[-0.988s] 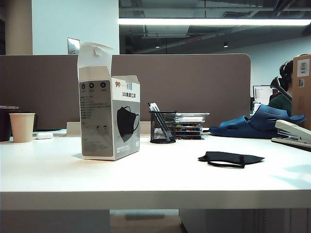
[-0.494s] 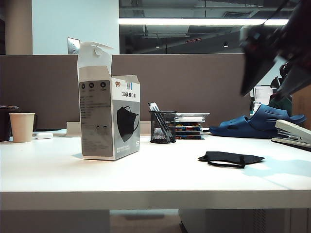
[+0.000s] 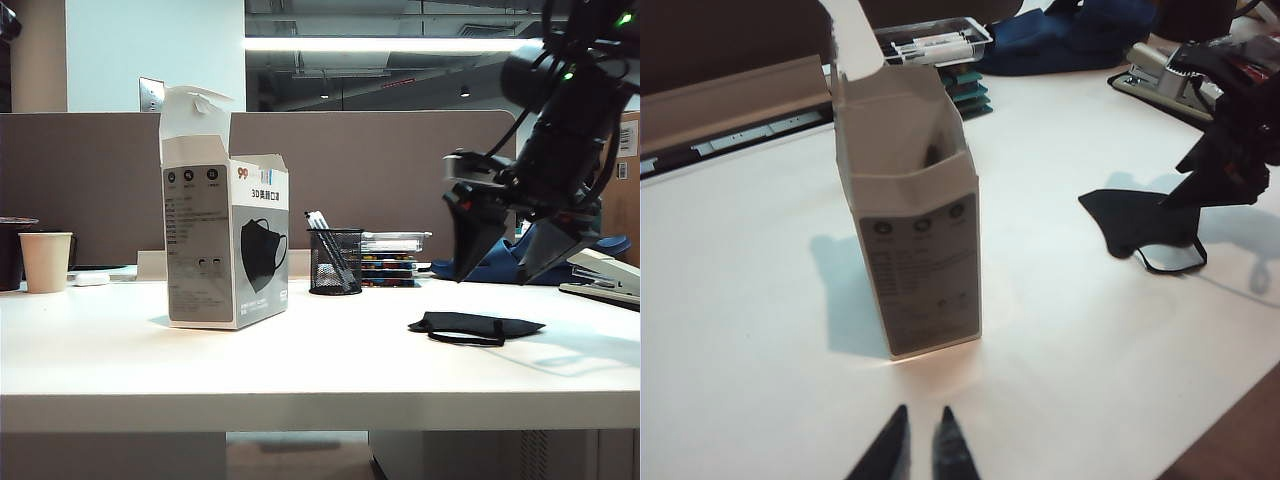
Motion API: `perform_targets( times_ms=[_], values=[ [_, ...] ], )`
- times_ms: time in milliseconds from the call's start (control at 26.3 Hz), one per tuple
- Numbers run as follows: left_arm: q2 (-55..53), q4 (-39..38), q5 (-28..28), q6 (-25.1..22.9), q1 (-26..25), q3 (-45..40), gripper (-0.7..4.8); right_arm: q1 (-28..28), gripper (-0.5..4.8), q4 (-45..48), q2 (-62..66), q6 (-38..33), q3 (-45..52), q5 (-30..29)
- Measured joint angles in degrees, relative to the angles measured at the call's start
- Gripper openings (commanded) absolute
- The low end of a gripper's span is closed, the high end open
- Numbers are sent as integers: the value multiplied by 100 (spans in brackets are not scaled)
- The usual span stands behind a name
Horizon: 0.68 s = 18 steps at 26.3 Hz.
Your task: Put the mask into the mask box.
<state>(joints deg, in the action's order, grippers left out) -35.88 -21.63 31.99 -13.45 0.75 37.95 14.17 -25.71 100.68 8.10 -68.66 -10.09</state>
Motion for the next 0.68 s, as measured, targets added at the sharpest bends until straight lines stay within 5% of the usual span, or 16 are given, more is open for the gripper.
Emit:
perform_targets(
  times_ms=[266, 684],
  values=[
    [-76, 4, 17, 0, 0, 0, 30, 195, 479, 90, 417, 293, -120, 496],
    [-68, 79, 509, -2, 0, 2, 30, 175, 463, 61, 852, 295, -352, 514]
  ],
)
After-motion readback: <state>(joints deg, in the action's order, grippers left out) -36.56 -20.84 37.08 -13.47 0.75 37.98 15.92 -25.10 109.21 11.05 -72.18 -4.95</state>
